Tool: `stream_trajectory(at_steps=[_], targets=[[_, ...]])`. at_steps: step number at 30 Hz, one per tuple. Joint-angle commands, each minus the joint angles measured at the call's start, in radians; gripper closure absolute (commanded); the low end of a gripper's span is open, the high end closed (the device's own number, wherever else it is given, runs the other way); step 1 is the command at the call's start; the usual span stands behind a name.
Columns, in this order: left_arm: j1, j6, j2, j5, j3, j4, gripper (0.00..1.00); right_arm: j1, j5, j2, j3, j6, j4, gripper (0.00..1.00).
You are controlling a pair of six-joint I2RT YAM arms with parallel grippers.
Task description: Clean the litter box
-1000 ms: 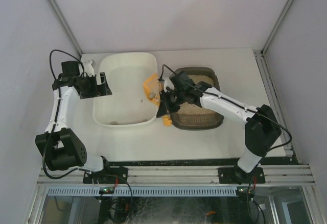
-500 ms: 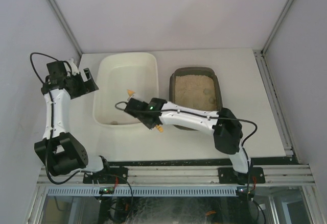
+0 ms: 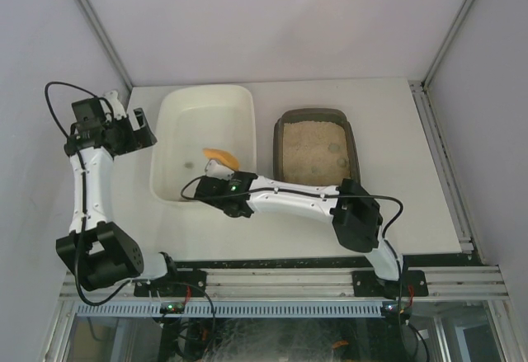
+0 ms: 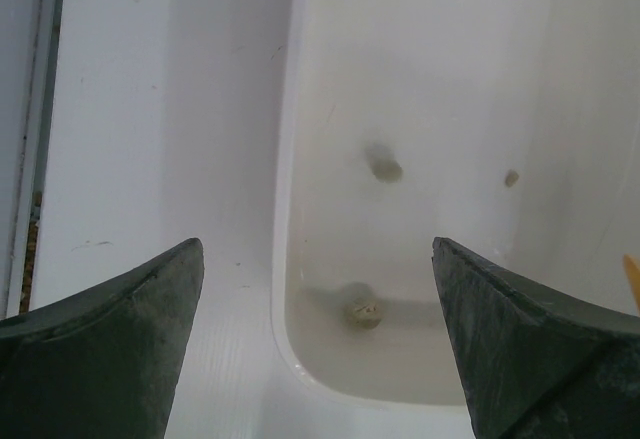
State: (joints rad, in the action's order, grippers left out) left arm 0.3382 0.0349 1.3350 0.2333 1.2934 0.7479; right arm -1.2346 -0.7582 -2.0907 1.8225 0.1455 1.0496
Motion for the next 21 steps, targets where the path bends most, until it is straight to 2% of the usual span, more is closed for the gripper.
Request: stream_trajectory(at_steps=[1,4,6,8,13,15,18,21], targets=[[-0.015,-0.114,-0.020,0.059,0.048,-0.010,0.00,0.027,-0.036,0.118,0.006,-0.002,-0.033,1.00],[-0.075,-0.125,-0.011,0.022,0.051,-0.006,0.00,0.071,-0.024,0.217,-0.043,0.051,0.007,1.00],[-0.111,-0.119,-0.001,0.008,0.052,-0.005,0.00,0.124,0.036,0.287,-0.084,0.106,0.050,1.00],[-0.134,-0.096,0.012,0.027,0.054,-0.006,0.00,0.198,0.133,0.351,-0.129,0.186,0.100,1.00],[-0.150,0.016,0.043,0.184,0.063,0.002,0.00,0.422,0.455,0.479,-0.264,0.266,0.135,1.00],[-0.161,0.085,0.047,0.195,0.059,0.001,0.00,0.503,0.537,0.487,-0.296,0.280,0.153,1.00],[-0.183,0.177,0.048,0.182,0.059,0.002,0.00,0.616,0.578,0.434,-0.296,0.304,0.239,1.00],[-0.189,0.241,0.040,0.215,0.051,-0.016,0.00,0.692,0.650,0.398,-0.314,0.312,0.226,1.00]])
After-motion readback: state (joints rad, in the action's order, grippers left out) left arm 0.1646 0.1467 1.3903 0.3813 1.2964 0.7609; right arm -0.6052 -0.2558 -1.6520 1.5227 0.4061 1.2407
